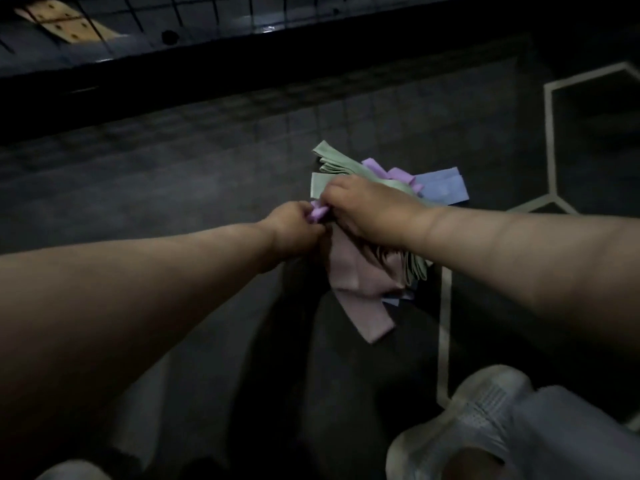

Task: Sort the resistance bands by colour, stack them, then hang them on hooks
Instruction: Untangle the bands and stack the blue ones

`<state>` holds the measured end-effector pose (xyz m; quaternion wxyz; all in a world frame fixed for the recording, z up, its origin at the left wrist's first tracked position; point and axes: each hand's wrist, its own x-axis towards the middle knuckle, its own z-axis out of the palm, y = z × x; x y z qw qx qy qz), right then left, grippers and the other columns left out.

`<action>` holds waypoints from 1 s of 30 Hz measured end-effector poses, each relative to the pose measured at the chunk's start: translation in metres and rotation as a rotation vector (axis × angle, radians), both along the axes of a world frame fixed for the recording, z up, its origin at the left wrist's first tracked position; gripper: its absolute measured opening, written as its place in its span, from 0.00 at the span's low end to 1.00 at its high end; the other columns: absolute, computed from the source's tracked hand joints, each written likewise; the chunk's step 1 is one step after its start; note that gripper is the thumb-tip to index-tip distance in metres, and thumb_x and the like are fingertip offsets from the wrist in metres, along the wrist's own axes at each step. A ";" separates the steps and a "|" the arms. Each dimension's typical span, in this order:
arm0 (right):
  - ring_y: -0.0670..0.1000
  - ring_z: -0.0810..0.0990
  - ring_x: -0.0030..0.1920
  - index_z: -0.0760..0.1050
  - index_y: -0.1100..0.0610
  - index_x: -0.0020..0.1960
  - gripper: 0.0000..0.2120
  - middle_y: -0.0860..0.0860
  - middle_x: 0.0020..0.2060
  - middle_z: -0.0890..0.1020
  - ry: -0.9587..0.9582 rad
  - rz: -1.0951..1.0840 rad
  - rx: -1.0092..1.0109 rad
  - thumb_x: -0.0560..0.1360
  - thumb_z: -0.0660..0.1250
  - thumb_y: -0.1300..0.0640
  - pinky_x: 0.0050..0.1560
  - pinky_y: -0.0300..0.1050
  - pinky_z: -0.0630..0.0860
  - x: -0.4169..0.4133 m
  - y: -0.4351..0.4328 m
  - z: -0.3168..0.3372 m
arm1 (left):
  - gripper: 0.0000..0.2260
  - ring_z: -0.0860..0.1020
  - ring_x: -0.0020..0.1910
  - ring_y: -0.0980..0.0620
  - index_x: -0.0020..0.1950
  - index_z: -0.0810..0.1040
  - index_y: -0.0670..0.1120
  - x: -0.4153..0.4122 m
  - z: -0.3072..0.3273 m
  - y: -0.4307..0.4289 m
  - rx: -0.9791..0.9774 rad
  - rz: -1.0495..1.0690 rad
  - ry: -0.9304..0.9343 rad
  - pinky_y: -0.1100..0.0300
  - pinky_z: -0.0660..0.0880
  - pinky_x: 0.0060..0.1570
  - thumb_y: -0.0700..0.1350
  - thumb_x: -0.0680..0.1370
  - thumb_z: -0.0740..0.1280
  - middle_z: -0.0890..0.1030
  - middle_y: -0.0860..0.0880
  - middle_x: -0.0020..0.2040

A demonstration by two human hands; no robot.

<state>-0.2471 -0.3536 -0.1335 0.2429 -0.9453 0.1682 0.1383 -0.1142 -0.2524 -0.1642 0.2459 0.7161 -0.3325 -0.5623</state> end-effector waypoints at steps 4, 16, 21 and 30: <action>0.53 0.74 0.60 0.69 0.41 0.63 0.19 0.43 0.58 0.76 0.015 -0.364 -0.018 0.76 0.56 0.35 0.59 0.60 0.74 -0.008 -0.017 0.003 | 0.05 0.78 0.32 0.50 0.51 0.78 0.48 0.010 0.004 -0.012 -0.020 0.076 0.037 0.64 0.70 0.26 0.48 0.80 0.68 0.78 0.48 0.39; 0.51 0.62 0.74 0.47 0.39 0.78 0.52 0.49 0.76 0.58 0.332 -0.528 0.249 0.64 0.75 0.32 0.74 0.50 0.62 -0.075 -0.065 -0.008 | 0.09 0.81 0.43 0.46 0.59 0.76 0.49 0.003 0.008 -0.052 -0.112 0.549 0.184 0.52 0.82 0.38 0.48 0.82 0.60 0.81 0.46 0.48; 0.56 0.77 0.56 0.60 0.48 0.72 0.31 0.55 0.57 0.76 0.185 -0.571 0.098 0.74 0.70 0.55 0.53 0.45 0.72 -0.075 -0.065 -0.011 | 0.10 0.80 0.38 0.48 0.61 0.75 0.48 0.003 0.005 -0.052 -0.090 0.615 0.206 0.54 0.80 0.33 0.48 0.83 0.59 0.80 0.45 0.47; 0.63 0.69 0.69 0.60 0.48 0.73 0.30 0.59 0.69 0.68 0.283 -0.831 -0.173 0.75 0.68 0.50 0.67 0.60 0.68 -0.070 -0.087 0.007 | 0.41 0.79 0.58 0.43 0.74 0.58 0.55 0.023 -0.002 -0.037 -0.004 0.547 0.151 0.46 0.81 0.52 0.60 0.67 0.75 0.72 0.45 0.66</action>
